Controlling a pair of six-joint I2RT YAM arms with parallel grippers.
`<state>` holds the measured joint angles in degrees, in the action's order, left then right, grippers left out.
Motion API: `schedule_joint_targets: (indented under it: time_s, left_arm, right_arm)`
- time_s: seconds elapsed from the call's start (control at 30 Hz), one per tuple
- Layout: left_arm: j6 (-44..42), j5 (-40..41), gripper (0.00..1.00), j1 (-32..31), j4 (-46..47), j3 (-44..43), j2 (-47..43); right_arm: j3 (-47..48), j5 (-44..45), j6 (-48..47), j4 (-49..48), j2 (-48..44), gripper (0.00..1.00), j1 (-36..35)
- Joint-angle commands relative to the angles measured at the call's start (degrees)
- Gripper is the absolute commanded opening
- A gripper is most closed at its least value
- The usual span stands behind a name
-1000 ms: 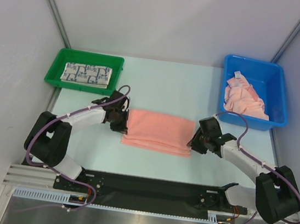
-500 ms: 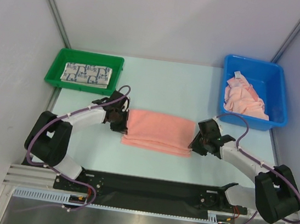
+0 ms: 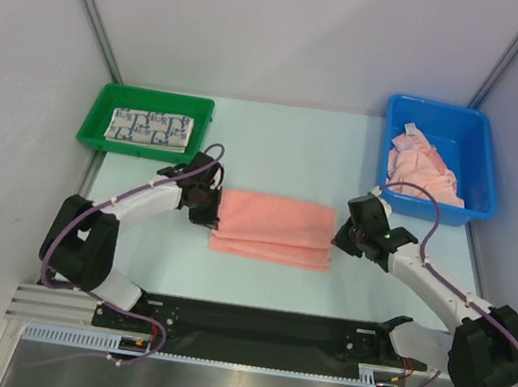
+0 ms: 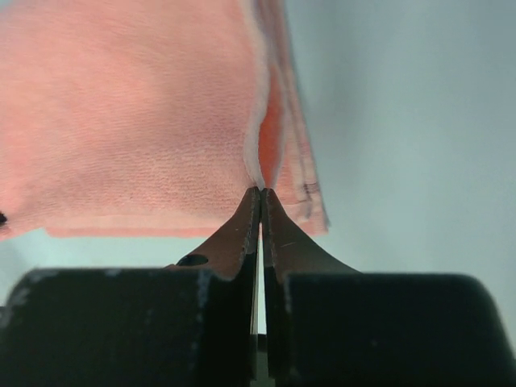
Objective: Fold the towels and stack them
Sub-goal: Fold the towel
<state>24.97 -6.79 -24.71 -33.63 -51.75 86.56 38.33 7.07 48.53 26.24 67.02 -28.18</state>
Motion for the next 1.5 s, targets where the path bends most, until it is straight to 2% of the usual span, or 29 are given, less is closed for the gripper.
schedule_joint_targets:
  time_s: [0.0,0.07,0.2,0.43,0.5,0.63,0.67,0.7,0.73,0.77,0.8,0.87,0.93,1.0,1.07,1.13,1.27,1.4,1.43,1.47]
  left_arm:
    - [-0.3,1.6,0.00,-0.3,-5.2,-5.3,-6.0]
    - [0.1,0.0,0.00,-0.3,-5.8,-5.1,-7.5]
    - [0.8,-1.8,0.00,-0.3,-3.7,0.9,-9.7]
    - [1.8,-2.1,0.00,-0.3,2.3,8.9,-7.3]
    - [1.9,-1.7,0.00,-0.4,3.0,9.6,-5.5]
    - [1.9,-0.2,0.00,-0.4,3.3,9.9,-4.1]
    - [1.8,0.1,0.03,-0.3,3.2,9.8,-3.5]
    - [1.7,0.1,0.14,-0.4,3.1,9.8,-3.2]
    - [1.7,0.2,0.21,-0.4,3.0,9.7,-2.9]
    - [1.5,0.4,0.35,-0.4,2.4,9.4,-2.8]
    - [1.3,0.6,0.38,-0.4,0.7,8.9,-3.0]
    - [0.6,2.6,0.41,-0.5,-1.3,6.7,-4.2]
    - [0.1,4.9,0.44,-0.5,-5.6,3.7,-6.1]
    - [-0.4,9.4,0.47,-0.5,-7.9,-1.7,-6.9]
    - [-1.0,10.6,0.48,-0.5,-7.1,-5.2,-7.8]
    - [-1.6,8.3,0.51,-0.5,-2.1,-5.1,-7.2]
    - [-3.0,8.9,0.52,-0.3,0.2,-4.9,-0.1]
    - [-4.2,7.2,0.58,1.2,6.4,-1.0,2.9]
    - [-4.2,2.9,0.60,1.5,7.9,0.0,3.0]
    - [-4.1,1.8,0.61,1.8,9.1,1.4,3.5]
  right_arm:
    - [6.6,1.0,-3.2,5.6,-3.3,0.00,-0.1]
    - [6.9,-0.4,-3.8,7.5,-4.3,0.00,-0.1]
    - [-0.5,-2.1,-2.3,7.1,-8.7,0.00,-0.3]
    - [-14.2,-6.5,0.9,-3.6,-14.8,0.00,-0.6]
    - [-15.3,-8.9,0.9,-5.8,-14.2,0.00,-0.8]
    - [-16.3,-7.6,1.1,-5.9,-14.0,0.00,-1.0]
    - [-16.5,-7.4,1.0,-6.0,-14.1,0.00,-1.0]
    - [-16.6,-7.2,1.1,-5.9,-14.1,0.10,-1.0]
    - [-16.4,-7.1,1.2,-5.0,-14.0,0.16,-1.0]
    - [-15.5,-7.1,1.1,-4.1,-14.1,0.22,-1.1]
    - [-14.8,-7.1,1.1,-2.9,-14.1,0.32,-1.1]
    - [-11.2,-4.6,0.3,2.1,-14.6,0.38,-1.0]
    - [-8.8,-3.4,-1.2,4.3,-14.6,0.50,-1.1]
    - [-7.1,-2.2,-4.0,2.3,-13.9,0.59,-0.5]
    - [-6.5,-4.0,-7.4,-2.9,-10.2,0.62,0.8]
    - [-5.3,-6.5,-9.1,-6.4,-6.5,0.63,2.9]
    - [-2.2,-9.8,-14.3,-10.4,1.4,0.64,5.0]
    - [-1.1,-12.8,-18.0,-13.1,7.5,0.59,6.6]
    - [-1.1,-13.6,-18.5,-13.6,8.1,0.58,6.8]
    - [-1.3,-13.6,-18.7,-13.6,8.5,0.58,7.2]
